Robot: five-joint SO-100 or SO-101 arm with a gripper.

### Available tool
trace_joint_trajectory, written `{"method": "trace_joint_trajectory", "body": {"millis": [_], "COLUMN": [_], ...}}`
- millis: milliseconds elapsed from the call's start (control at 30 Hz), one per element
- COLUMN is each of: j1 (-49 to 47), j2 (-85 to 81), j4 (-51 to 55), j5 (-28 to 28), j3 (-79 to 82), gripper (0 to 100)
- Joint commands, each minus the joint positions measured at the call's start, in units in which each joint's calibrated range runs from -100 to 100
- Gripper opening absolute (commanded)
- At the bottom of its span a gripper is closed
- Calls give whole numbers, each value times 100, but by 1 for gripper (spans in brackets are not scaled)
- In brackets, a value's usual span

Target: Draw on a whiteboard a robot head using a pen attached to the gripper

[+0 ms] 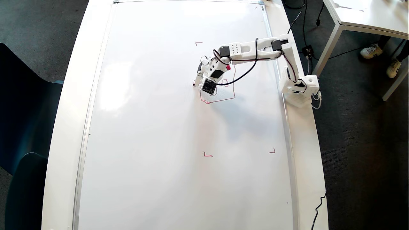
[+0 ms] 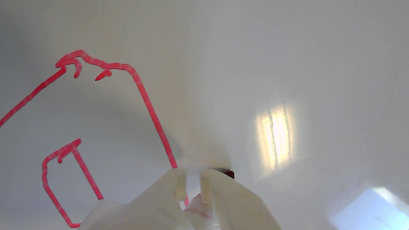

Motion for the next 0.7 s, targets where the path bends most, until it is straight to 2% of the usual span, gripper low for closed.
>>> {"method": "trace_joint_trajectory", "body": {"millis": [0,667], "j1": [-10,306], "j2": [1,286], "j4": [-111,-241], "j5": [12,22], "j3": [-169,-523], "gripper": [1,1]}}
